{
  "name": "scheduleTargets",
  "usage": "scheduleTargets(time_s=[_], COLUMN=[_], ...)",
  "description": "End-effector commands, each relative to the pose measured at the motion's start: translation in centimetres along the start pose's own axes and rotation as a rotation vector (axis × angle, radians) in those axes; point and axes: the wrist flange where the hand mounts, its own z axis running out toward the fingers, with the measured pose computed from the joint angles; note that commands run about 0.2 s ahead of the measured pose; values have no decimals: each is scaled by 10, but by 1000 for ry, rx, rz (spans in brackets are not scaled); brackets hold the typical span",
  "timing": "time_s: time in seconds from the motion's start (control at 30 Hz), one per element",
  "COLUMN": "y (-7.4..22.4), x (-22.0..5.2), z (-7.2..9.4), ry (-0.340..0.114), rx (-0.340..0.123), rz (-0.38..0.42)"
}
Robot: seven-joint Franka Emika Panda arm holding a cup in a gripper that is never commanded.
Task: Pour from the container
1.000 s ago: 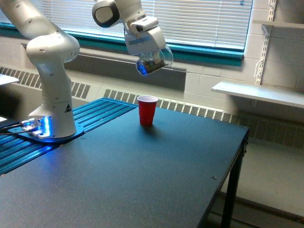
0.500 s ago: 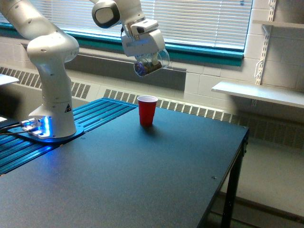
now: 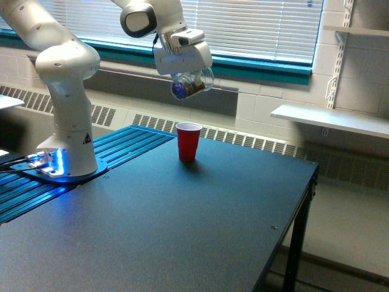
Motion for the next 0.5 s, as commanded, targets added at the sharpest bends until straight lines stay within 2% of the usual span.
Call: scheduleTargets(time_s=[0.03,0.5], y=[-12,-22], x=[-7,-15], z=[13,25], ry=[-40,-93], rx=[15,27], rz=[-72,-127])
